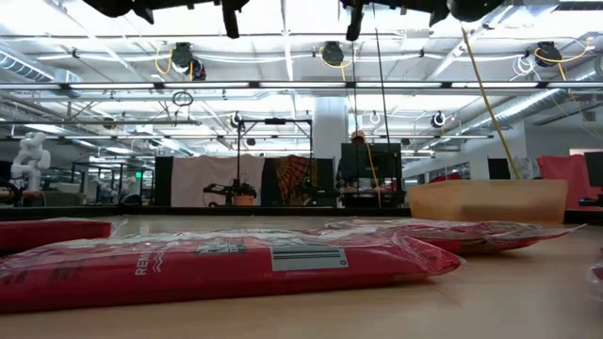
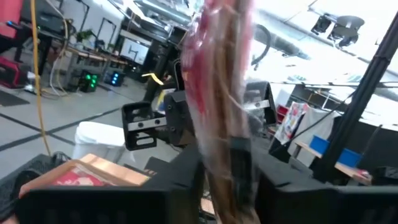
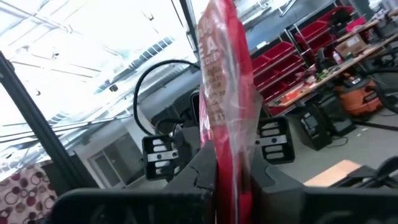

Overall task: Sort popcorn bags into baskets
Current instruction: Put the red popcorn bag into the orange bin

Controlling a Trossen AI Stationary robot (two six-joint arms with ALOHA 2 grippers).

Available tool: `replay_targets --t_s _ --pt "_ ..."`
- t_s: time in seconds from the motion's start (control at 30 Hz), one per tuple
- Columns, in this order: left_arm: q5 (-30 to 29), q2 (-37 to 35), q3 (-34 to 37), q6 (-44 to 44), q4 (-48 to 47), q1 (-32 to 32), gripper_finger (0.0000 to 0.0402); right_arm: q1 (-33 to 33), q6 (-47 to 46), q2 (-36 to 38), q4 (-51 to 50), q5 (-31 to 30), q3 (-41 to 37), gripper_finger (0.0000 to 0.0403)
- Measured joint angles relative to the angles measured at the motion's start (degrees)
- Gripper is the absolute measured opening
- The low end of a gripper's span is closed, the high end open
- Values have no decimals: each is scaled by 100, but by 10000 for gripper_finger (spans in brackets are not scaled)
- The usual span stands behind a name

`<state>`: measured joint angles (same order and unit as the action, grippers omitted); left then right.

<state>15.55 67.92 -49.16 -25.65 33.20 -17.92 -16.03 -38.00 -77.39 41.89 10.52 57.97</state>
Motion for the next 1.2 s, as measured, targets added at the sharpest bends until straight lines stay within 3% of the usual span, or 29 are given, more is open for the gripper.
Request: replay_targets --t_s 0.13,0.3,0.53,0.63,0.87,1.2 --pt "85 0 2 -24 -35 -8 18 19 24 -7 -23 -2 0 24" --pt "143 -44 6 -179 -131 -129 31 -8 -11 154 -362 -18 -1 52" --pt "462 -423 6 -138 -980 -539 17 -11 15 890 -2310 -330 -2 104" --pt "685 -628 6 -27 -1411 -708 19 -11 23 1194 -2637 -410 -2 125" --pt "887 -791 6 143 -2280 -847 21 -11 201 1282 -2591 -778 0 166" --pt "1012 -701 7 320 -2237 -652 28 -11 837 802 -2161 -728 2 211"
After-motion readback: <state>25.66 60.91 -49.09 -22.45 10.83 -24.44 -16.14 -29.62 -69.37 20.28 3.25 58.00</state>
